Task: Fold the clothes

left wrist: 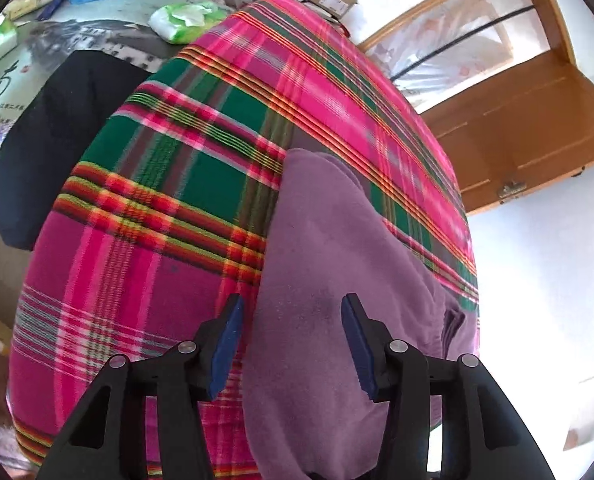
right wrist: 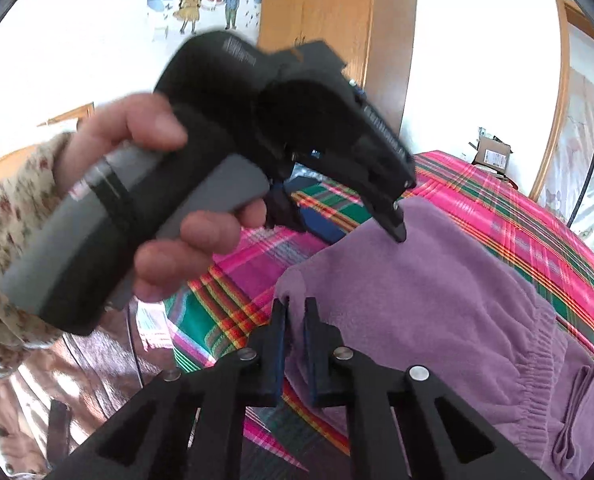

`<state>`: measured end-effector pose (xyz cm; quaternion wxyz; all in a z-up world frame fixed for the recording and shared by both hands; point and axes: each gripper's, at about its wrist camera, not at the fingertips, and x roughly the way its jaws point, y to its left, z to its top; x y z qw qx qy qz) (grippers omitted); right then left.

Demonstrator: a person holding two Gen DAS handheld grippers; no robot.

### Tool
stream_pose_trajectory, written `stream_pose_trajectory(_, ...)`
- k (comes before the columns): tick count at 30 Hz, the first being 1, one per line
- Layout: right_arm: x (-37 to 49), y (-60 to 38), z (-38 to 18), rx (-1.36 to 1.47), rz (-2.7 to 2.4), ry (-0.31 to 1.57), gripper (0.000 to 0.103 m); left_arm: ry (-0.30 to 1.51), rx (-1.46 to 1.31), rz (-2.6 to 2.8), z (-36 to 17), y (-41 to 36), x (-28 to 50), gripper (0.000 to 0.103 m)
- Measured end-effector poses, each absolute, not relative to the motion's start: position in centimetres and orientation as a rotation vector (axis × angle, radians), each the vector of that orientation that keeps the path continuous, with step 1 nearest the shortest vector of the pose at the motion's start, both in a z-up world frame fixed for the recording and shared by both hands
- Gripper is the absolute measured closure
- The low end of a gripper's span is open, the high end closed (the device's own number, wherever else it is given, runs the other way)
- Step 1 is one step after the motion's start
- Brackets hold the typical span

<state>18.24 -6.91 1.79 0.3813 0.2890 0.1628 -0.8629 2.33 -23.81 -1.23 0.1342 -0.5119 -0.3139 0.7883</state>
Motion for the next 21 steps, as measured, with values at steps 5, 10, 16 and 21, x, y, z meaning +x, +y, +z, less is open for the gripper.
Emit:
stream_pose_trajectory(5,18.6,-6.2,2.9,0.7,-2.213,0.34,0.095,-0.93,-1.486,2.264,-1.2,-23.6,1.7,0.051)
stream_pose_trajectory(10,19.1,-5.7,3.6,0.674,-2.218,0.317,0.095,-0.951,-1.488,2.242,-1.1,-23.3,1.0,0.051)
stream_pose_trajectory(16,19.1,-5.0,3.8,0.672,-2.211,0.299,0.095,-0.981,-1.444,2.241,-0.8,-23.4,0.9,0.053)
stream_pose_trajectory(21,18.8,-5.2,3.6,0.701,-2.189,0.291,0.095,-1.007,-1.399,2.244,-0.4,-23.4,1.1,0.073)
